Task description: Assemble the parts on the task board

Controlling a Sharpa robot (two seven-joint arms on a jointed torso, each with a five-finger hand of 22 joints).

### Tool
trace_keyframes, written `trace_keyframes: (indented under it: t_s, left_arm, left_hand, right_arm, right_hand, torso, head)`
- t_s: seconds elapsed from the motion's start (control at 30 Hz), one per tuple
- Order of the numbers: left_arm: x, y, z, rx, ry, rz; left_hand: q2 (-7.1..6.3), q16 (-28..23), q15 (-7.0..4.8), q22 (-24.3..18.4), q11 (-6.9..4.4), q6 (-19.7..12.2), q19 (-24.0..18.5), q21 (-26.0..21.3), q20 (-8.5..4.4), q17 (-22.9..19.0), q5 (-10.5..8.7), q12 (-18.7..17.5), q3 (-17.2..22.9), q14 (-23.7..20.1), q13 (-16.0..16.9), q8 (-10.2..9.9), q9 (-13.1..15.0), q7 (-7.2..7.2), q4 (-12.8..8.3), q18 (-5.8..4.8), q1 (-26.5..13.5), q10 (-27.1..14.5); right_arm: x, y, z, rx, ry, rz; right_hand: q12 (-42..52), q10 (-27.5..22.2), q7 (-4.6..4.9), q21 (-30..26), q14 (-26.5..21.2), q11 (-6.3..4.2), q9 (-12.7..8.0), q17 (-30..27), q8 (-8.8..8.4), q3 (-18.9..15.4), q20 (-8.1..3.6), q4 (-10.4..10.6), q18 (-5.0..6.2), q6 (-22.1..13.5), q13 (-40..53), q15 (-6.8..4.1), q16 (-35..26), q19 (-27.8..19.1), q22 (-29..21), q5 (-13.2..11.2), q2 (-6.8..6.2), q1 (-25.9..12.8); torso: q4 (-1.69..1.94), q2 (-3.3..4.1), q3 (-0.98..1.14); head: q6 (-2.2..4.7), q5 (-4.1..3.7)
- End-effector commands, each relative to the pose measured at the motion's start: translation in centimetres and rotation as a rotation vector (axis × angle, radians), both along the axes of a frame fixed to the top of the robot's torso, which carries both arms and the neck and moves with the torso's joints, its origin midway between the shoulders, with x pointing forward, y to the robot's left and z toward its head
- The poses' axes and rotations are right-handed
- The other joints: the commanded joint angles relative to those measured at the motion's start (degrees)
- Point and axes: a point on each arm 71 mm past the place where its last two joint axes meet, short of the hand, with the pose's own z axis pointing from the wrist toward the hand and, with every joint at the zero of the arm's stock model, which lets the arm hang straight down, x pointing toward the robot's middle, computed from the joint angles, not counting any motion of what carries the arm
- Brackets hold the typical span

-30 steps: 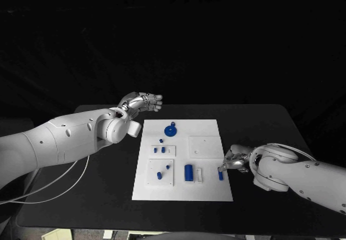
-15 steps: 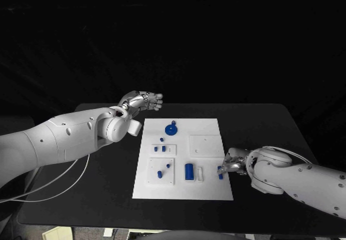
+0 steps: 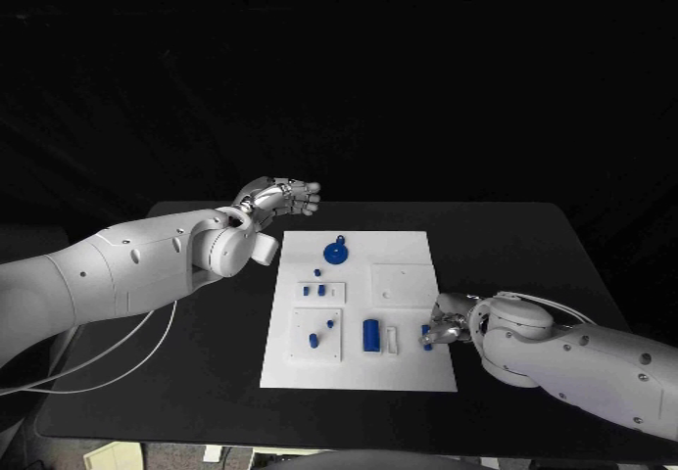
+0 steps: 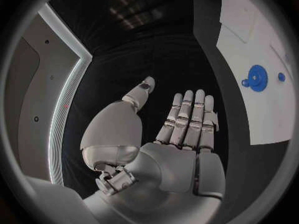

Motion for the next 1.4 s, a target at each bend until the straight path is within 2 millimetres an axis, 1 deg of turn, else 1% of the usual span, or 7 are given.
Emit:
trace_keyframes:
  t_s: [0.03,0.23,0.63,0.8,0.9,1.0,1.4]
  left_arm:
    - [0.0,-0.3,0.1,-0.01,-0.003,-0.013]
    - [0.0,-0.2,0.1,-0.01,-0.002,-0.012]
    - [0.0,-0.2,0.1,-0.009,-0.002,-0.012]
    - [0.0,-0.3,0.1,-0.009,-0.001,-0.012]
    - [0.0,-0.2,0.1,-0.009,-0.001,-0.011]
    - [0.0,-0.2,0.1,-0.009,-0.002,-0.012]
    - [0.0,-0.2,0.1,-0.009,-0.002,-0.011]
  left_hand:
    - [-0.37,-0.3,0.01,0.1,0.07,-0.1,0.4,-0.4,0.15,0.1,-0.36,0.2,0.0,0.2,-0.1,0.3,-0.1,0.96,0.5,1.12,-0.1,0.0]
    - [-0.36,-0.3,0.01,0.1,0.07,-0.1,0.4,-0.4,0.15,0.1,-0.37,0.1,0.0,0.2,-0.1,0.3,-0.1,0.96,0.5,1.11,-0.2,0.0]
    - [-0.35,-0.4,0.01,0.1,0.07,-0.2,0.4,-0.4,0.15,0.1,-0.36,0.1,0.0,0.2,-0.1,0.3,-0.1,0.97,0.6,1.11,-0.2,0.0]
    - [-0.34,-0.4,0.01,0.1,0.07,-0.2,0.4,-0.4,0.15,0.1,-0.36,0.1,0.0,0.2,-0.1,0.4,-0.1,0.96,0.6,1.11,-0.2,0.0]
    - [-0.32,-0.4,0.01,0.1,0.07,-0.2,0.4,-0.5,0.15,0.1,-0.35,0.1,0.0,0.2,-0.1,0.4,-0.1,0.96,0.6,1.12,-0.2,0.0]
    - [-0.32,-0.4,0.0,0.1,0.07,-0.2,0.4,-0.5,0.14,0.1,-0.35,0.1,0.0,0.2,-0.1,0.4,-0.1,0.96,0.6,1.12,-0.1,0.0]
    - [-0.3,-0.3,-0.01,0.2,0.06,-0.2,0.4,-0.5,0.13,0.1,-0.35,0.2,0.0,0.2,-0.1,0.4,-0.1,0.96,0.5,1.12,-0.1,0.0]
  right_arm:
    - [-0.3,0.6,-0.6,-0.094,-0.056,0.075]
    - [-0.2,0.8,-0.8,-0.103,-0.067,0.084]
    - [-0.5,0.7,-1.3,-0.1,0.017,0.074]
    - [-0.6,0.5,-1.6,-0.046,0.085,0.032]
    - [-0.7,0.4,-1.7,-0.011,0.104,0.007]
    - [-0.6,0.3,-1.7,0.021,0.12,-0.021]
    - [-0.7,0.3,-1.2,0.097,0.11,-0.065]
  right_hand:
    - [-0.4,1.0,0.14,-0.1,-0.2,-0.9,-3.2,0.0,-0.58,0.8,-0.41,1.2,2.78,0.4,-0.2,-0.54,0.1,0.4,0.5,-0.3,-1.17,0.1]
    - [-0.6,1.0,0.09,-0.1,-0.2,-0.96,-2.9,0.0,-0.69,1.2,-0.46,2.9,2.78,0.6,-0.5,-0.58,0.1,0.5,0.5,-0.3,-1.76,-0.3]
    - [-1.2,0.3,0.4,-0.2,-0.3,-0.75,-3.2,-0.1,-1.69,2.7,-0.61,3.4,2.78,-0.4,-0.9,-0.41,-0.1,0.3,0.4,-0.2,-1.95,0.9]
    - [-1.4,-0.1,0.72,-0.1,-0.3,-0.35,-4.2,-0.2,-2.7,3.3,-0.21,-0.6,2.78,-0.1,-1.0,0.01,-0.2,-0.2,0.7,1.7,1.0,2.7]
    - [-1.6,-0.4,0.84,0.0,-0.4,-0.24,-4.7,-0.2,-3.26,4.7,0.03,-5.0,2.78,0.1,-1.1,0.11,-0.3,-0.5,0.9,8.1,4.77,4.2]
    - [-1.7,-0.5,0.89,0.0,-0.3,-0.18,-5.0,-0.3,-3.52,5.6,0.38,-6.6,2.78,0.4,-1.3,0.19,-0.4,-0.5,0.8,10.6,6.06,3.6]
    - [-1.6,-0.1,0.79,0.1,-0.2,-0.25,-5.4,-0.4,-3.7,6.1,0.64,-7.1,2.78,1.1,-1.4,0.13,-0.4,-0.1,0.7,13.0,6.78,1.8]
  torso:
    - [0.0,0.0,0.03]
    - [0.07,0.03,0.04]
    - [-0.02,-0.03,0.01]
    - [-0.01,-0.03,0.03]
    - [0.0,-0.04,0.03]
    - [0.0,-0.03,0.04]
    - [-0.01,-0.02,0.02]
  head:
    - [-0.04,-0.06]
    - [-0.05,-0.01]
    - [-0.08,0.15]
    - [-0.13,0.2]
    - [-0.1,0.22]
    - [-0.09,0.23]
    - [-0.07,0.22]
